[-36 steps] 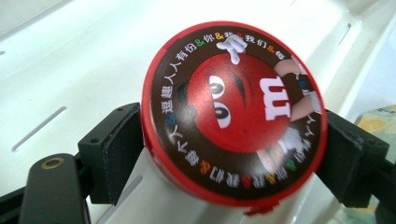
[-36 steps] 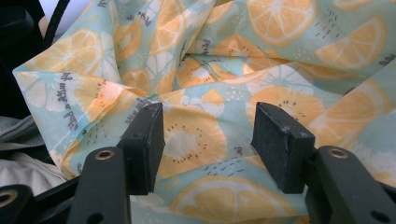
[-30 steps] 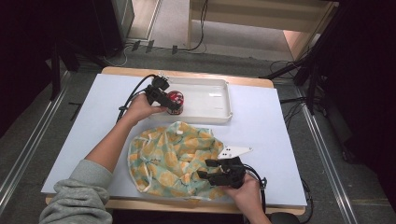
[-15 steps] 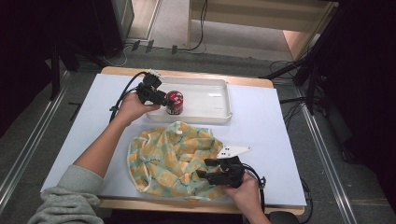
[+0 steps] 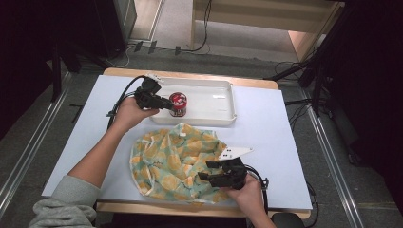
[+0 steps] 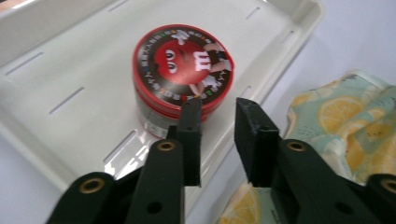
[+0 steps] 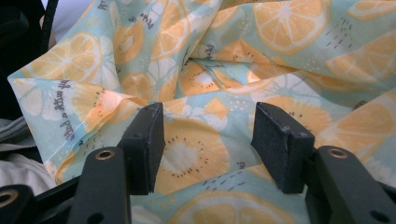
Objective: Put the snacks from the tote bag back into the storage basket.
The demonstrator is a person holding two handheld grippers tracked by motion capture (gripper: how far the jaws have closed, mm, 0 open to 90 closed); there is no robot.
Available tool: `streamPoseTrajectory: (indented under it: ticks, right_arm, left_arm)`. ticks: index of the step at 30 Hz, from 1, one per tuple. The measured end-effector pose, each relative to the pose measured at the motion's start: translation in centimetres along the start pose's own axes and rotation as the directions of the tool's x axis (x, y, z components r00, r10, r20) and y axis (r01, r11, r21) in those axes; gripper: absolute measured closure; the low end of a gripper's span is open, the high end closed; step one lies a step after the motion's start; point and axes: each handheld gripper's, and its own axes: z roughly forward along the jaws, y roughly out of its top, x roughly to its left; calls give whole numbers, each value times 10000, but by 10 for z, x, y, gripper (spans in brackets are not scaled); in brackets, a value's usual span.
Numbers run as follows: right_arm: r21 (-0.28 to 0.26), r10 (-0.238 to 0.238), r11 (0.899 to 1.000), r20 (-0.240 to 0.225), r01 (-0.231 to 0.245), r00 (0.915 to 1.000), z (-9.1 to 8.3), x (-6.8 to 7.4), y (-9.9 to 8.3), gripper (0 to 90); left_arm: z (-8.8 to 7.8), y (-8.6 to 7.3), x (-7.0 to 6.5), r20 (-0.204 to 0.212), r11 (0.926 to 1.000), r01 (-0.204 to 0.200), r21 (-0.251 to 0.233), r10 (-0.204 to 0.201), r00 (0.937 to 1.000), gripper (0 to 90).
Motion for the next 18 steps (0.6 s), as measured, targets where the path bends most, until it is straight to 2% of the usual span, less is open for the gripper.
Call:
streamPoseTrajectory:
  ticks: [6, 8, 11, 18]
  right_arm:
    - [-15, -71, 10000, -47, 71, 10000, 1, 1, 1, 465]
    - [18, -59, 10000, -59, 59, 10000, 1, 1, 0, 464]
    - [3, -84, 10000, -41, 84, 10000, 1, 1, 0, 464]
    - [7, -82, 10000, -69, 82, 9999, 0, 0, 0, 465]
  left_arm:
    - [8, -4, -3, 19, 9994, -79, 338, 79, 10000, 895]
    - [12, -3, -3, -46, 9989, -80, 456, 82, 10000, 900]
    - [17, -3, -1, -13, 9988, 156, 473, -155, 9999, 900]
    - [22, -4, -1, -90, 9990, 137, 432, -134, 9999, 900]
